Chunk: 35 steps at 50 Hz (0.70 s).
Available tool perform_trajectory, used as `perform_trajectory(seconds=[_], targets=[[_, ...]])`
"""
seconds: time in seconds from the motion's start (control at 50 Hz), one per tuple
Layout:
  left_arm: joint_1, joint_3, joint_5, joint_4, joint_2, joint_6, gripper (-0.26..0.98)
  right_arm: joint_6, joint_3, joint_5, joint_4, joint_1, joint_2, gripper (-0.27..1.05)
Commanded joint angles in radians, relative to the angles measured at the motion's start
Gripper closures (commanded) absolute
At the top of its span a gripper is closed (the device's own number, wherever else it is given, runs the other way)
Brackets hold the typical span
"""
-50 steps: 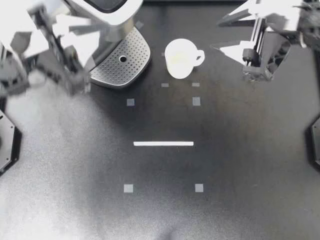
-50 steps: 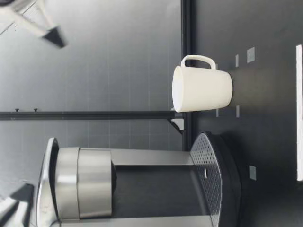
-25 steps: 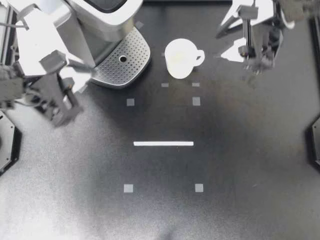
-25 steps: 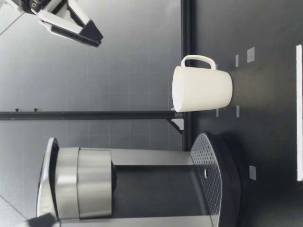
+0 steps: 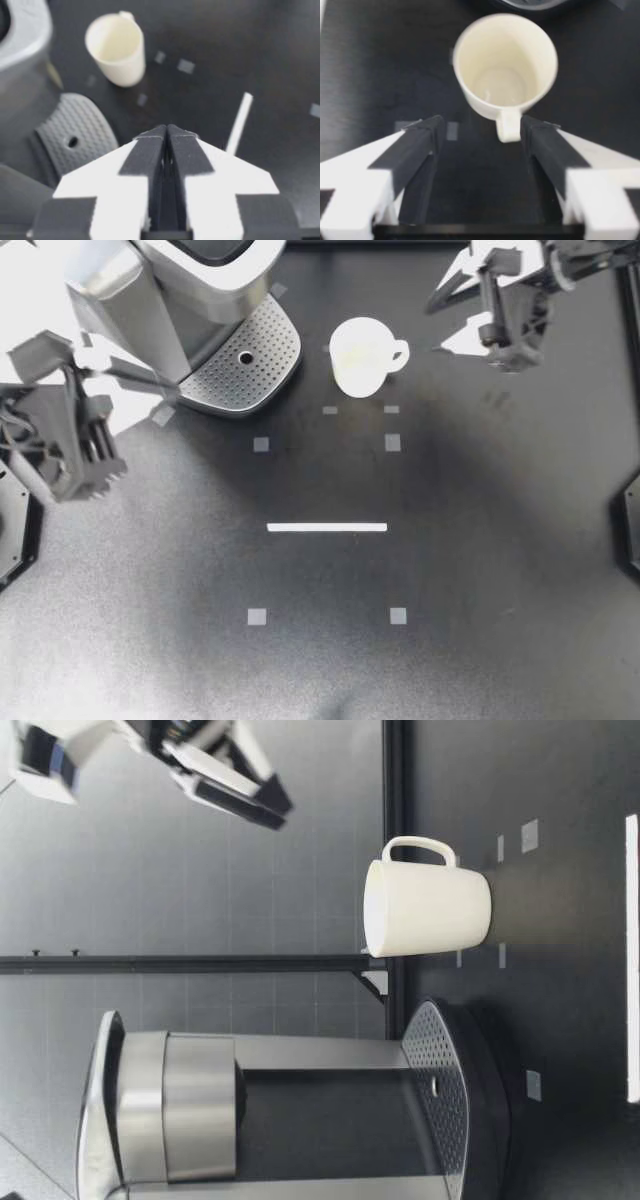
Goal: Place the coffee capsule inside the capsule container, then place the cup onto the center of the cup tray.
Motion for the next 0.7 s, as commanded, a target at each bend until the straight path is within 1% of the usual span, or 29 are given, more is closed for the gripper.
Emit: perform_trajectory(seconds=[0.0,0.22,0.36,0.58,0.68], targets=[[-0.003,-0.035,0.0,0.04,-0.028,-0.003,0.59,-0.002,-0.015,-0.012,0.005,-0.006,0.011,0.17],[-0.003,-0.069,0.026,0.123,-0.066,-0.003,0.59,0.0,-0.018,-0.025,0.006,-0.006,0.071,0.17],[-0.002,-0.072,0.044,0.158,-0.086,-0.003,0.59,-0.002,-0.025,-0.048,0.005,-0.006,0.104,0.17],[-0.003,-0.074,0.046,0.181,-0.117,-0.005,0.59,-0.003,-0.058,-0.067,0.005,-0.006,0.156,0.17],[-0.002,-0.072,0.046,0.187,-0.126,-0.005,0.59,-0.006,-0.074,-0.069,0.003,0.006,0.184,0.17]])
